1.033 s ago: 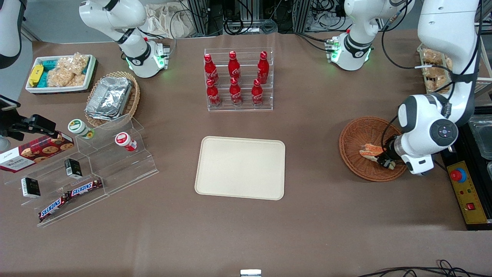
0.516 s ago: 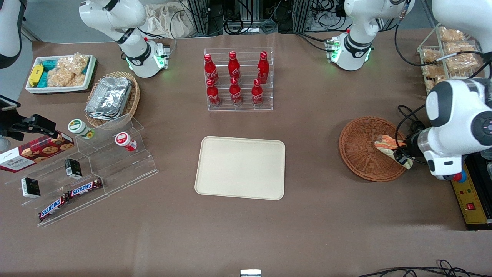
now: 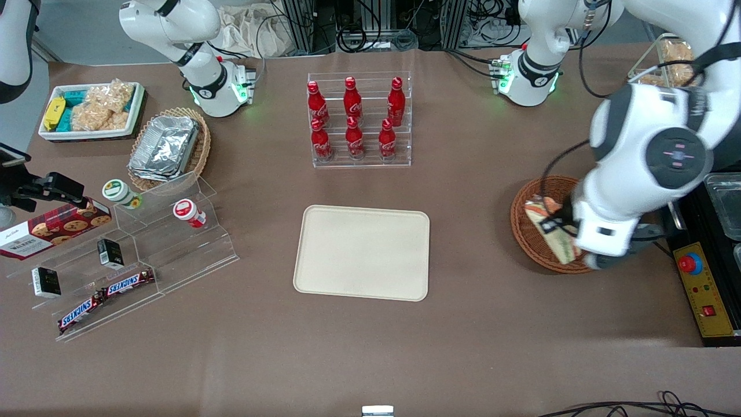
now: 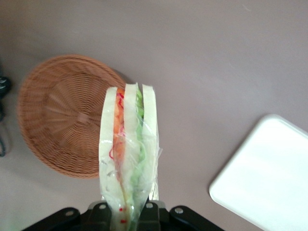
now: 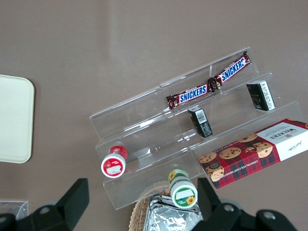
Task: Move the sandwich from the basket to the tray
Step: 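Carry the sandwich over the beige tray and lower it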
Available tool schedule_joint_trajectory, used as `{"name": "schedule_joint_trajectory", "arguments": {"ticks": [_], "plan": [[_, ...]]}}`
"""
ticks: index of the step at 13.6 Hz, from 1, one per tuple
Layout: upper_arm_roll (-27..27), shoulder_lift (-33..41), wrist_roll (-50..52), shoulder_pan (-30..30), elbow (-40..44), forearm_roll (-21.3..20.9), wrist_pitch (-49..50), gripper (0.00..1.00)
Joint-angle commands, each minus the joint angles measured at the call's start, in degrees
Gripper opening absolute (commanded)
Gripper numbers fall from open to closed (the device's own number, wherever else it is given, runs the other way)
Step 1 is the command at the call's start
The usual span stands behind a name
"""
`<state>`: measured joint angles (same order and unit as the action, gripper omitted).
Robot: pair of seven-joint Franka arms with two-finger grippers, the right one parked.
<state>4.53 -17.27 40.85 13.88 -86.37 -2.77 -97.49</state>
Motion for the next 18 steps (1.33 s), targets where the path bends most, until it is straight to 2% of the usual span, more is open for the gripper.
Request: {"name": "schedule_joint_trajectory", "arguments": {"ticks": [1,3,6,8,13,18], "plan": [[1.5,-7.2,-5.0,7.5,4.2,-0.4,1.6,0.0],[1.5,-12.5,-5.2,12.2,5.4,-0.2,-0.9,0.0],[2.9,-18.3,-5.6,14.8,6.4,-0.2,-11.1,0.0],[3.3,-21.0,-9.6,15.7,5.9,-0.3,-18.0,0.0],[3.4,-25.0,-11.1,17.1,5.3,-0.2,-29.0,0.0],[3.4,-25.0,-11.2,17.1,2.7,-0.4,-29.8,0.0]]}}
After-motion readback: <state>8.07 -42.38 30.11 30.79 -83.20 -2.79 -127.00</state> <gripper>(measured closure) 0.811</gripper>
